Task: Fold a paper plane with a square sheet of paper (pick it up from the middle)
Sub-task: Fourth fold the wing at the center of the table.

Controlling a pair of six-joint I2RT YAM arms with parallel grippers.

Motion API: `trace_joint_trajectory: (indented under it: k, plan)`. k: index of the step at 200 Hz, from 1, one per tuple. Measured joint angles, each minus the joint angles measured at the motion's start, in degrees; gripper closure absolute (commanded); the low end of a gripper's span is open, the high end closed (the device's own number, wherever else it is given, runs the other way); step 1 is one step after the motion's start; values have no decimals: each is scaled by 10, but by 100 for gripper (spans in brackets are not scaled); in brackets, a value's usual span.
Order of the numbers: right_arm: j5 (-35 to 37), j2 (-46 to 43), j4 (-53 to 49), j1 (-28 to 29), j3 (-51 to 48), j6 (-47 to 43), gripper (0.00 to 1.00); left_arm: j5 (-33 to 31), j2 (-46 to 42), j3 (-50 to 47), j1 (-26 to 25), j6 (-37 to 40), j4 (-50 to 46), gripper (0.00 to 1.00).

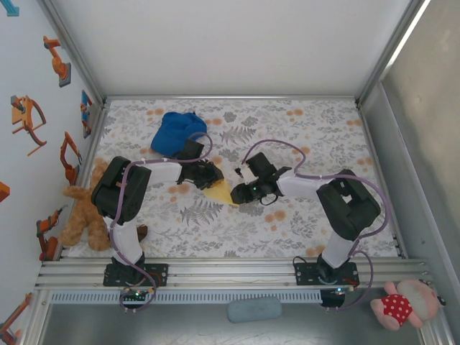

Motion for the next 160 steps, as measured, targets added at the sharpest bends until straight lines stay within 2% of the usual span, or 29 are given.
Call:
trace_joint_trajectory:
  k: [33, 97, 160]
  plan:
    - [2, 19, -14, 12, 18, -10, 59, 0, 0, 0, 0, 0, 0, 81]
    - [12, 28, -19, 13, 24, -10, 73, 0, 0, 0, 1, 0, 0, 81]
    - [9, 33, -16, 10, 24, -5, 80, 0, 4, 0, 1, 0, 0, 81]
